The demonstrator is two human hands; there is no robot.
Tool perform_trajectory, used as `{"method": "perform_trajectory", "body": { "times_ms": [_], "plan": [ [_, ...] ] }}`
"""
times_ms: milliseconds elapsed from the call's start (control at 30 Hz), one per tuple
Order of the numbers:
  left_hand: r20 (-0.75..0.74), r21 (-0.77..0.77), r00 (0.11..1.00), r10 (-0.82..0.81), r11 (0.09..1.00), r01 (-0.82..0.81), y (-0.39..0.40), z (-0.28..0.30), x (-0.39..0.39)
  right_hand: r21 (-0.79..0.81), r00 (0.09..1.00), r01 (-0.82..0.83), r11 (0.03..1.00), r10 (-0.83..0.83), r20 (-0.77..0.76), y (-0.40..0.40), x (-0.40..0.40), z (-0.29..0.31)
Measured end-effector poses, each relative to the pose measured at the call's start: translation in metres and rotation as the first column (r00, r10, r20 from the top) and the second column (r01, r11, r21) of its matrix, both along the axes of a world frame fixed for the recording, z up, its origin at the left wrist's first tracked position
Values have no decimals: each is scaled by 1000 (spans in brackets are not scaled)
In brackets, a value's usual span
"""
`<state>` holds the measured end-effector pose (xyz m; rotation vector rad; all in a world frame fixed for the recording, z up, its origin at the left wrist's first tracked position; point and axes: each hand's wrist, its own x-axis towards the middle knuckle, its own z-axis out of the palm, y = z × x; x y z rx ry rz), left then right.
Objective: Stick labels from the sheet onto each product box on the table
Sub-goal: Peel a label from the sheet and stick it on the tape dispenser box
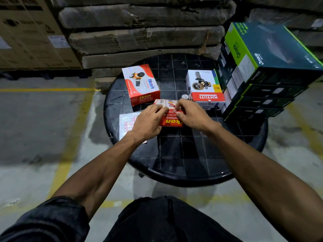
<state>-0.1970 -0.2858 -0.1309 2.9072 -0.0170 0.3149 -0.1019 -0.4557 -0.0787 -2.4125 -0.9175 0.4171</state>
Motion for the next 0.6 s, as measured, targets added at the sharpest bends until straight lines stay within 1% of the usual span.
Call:
{"method": "perform_trajectory", "body": {
  "times_ms": [133, 300, 600],
  "plan": [
    [15, 18, 1000, -10, 1000, 9, -2, 4, 0, -99, 999, -49, 994, 49, -3, 4, 9, 7],
    [15, 32, 1000, -11, 999, 10, -4, 5, -1, -161, 995, -90, 983, 94, 16, 9, 13, 12],
    [14, 41, 1000, -10, 999, 10, -6, 6, -2, -246, 979, -96, 965, 135, 150, 16, 13, 11]
  ]
}}
